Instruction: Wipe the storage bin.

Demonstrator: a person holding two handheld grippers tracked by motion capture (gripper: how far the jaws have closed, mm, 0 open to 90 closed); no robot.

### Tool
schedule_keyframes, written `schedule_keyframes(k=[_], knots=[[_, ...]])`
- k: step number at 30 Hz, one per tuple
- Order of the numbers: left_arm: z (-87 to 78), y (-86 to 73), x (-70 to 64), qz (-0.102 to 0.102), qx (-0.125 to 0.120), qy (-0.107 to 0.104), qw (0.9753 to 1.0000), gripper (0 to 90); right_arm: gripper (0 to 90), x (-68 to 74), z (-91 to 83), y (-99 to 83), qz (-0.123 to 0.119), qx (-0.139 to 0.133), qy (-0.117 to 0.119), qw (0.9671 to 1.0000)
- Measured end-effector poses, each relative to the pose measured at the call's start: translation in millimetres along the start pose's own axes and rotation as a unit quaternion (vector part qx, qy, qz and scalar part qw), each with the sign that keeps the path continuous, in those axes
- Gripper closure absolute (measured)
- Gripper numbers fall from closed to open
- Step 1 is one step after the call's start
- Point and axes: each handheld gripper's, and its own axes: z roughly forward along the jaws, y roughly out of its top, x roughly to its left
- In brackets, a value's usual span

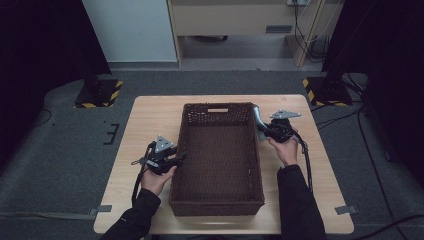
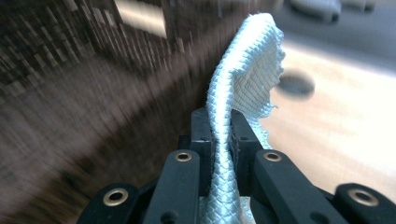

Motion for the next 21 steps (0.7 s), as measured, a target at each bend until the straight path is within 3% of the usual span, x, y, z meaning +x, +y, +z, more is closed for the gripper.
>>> schedule_keyframes(k=[4, 7, 11, 15, 17, 21], knots=[[0.0, 0.0, 0.2, -0.004, -0.001, 0.0, 1.0, 58.1, 83.8, 1.2, 14.4, -16.2, 0.005, 0.031, 0.003, 0.9995], [-0.1, 0.2, 0.0, -0.005, 0.0, 0.003, 1.0, 58.7, 83.7, 3.8, 22.5, -25.0, -0.005, 0.07, 0.002, 0.9976], [1.1, 1.4, 0.4, -0.011, -0.002, 0.009, 0.9999, 60.6, 83.7, 4.2, 12.4, -19.1, -0.003, 0.047, 0.008, 0.9989], [2.9, 2.8, 1.7, -0.014, -0.004, 0.013, 0.9998, 61.9, 83.7, -0.3, -16.5, -1.0, 0.006, -0.029, 0.015, 0.9994], [4.1, 3.7, 2.2, -0.015, -0.004, 0.015, 0.9998, 62.4, 83.7, 0.1, -25.5, 5.0, 0.001, -0.047, 0.023, 0.9986], [5.4, 4.2, 2.3, -0.017, -0.007, 0.018, 0.9997, 62.4, 83.7, 3.9, -21.3, 0.8, -0.01, -0.02, 0.023, 0.9995]])
